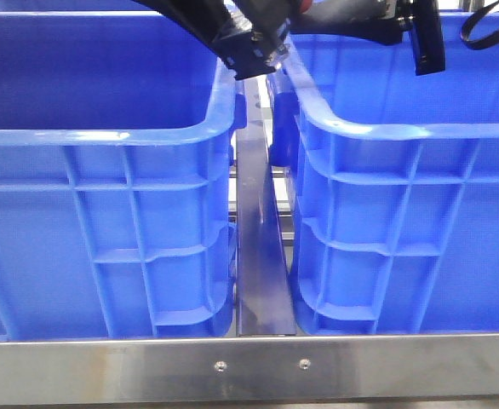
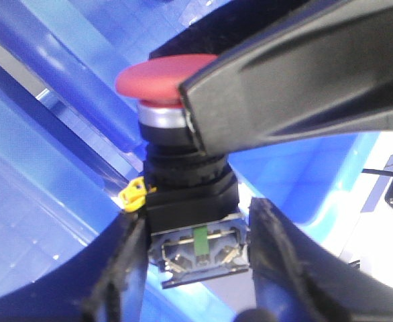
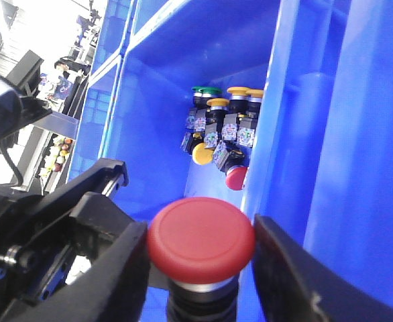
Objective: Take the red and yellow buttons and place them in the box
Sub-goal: 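Grasp the red button with the right gripper from the left gripper, then carry the red button with the right gripper over the other bin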
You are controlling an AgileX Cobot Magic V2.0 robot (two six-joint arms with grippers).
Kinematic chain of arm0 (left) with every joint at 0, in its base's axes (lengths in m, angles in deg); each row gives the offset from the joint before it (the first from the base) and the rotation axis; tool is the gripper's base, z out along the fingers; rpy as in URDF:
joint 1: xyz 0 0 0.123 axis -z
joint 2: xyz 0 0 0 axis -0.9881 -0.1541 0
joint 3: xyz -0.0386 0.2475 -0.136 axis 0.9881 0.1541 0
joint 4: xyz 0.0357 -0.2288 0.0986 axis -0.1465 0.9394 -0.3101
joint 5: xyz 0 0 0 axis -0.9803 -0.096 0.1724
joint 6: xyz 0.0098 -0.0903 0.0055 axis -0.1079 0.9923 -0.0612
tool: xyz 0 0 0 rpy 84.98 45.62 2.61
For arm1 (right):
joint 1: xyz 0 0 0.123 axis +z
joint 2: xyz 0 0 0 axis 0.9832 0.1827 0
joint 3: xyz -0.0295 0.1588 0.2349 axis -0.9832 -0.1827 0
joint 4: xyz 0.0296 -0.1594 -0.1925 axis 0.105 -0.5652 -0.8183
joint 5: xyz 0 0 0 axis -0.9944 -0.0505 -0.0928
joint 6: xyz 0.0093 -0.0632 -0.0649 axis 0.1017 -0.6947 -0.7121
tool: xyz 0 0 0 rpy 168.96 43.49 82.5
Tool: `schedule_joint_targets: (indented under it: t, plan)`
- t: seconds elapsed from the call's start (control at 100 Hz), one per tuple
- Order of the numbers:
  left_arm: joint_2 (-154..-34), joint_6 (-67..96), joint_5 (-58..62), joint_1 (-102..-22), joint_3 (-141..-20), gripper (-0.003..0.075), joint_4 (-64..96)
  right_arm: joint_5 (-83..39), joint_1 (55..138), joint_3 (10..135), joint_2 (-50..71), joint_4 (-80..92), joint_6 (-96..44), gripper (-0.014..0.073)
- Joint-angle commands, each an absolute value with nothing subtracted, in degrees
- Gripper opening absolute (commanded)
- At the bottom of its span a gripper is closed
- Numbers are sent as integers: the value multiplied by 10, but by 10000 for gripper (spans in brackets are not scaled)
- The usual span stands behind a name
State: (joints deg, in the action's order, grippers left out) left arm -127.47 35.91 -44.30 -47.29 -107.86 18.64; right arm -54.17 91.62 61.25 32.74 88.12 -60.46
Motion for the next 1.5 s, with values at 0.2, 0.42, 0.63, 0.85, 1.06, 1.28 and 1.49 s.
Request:
schedule_joint_targets:
  t: [0.2, 0.42, 0.63, 0.85, 1.06, 1.28, 1.49]
  plan:
    - [-1250, 359, -424, -468, -1095, 384, 212, -576, 916, 628, 311, 923, -610, 363]
    - [-1250, 359, -430, -469, -1110, 475, 212, -577, 912, 629, 309, 935, -610, 363]
    - [-1249, 359, -463, -469, -1153, 474, 206, -591, 866, 642, 309, 957, -614, 363]
    - [-1249, 359, -462, -469, -1161, 474, 202, -597, 782, 667, 309, 957, -679, 363]
    - [-1249, 359, -462, -469, -1161, 473, 202, -555, 706, 670, 309, 949, -806, 363]
    - [-1249, 359, -464, -469, -1161, 473, 202, -412, 689, 670, 309, 947, -939, 363]
    - [-1249, 359, -464, -469, -1161, 473, 202, -290, 689, 670, 316, 948, -1034, 363]
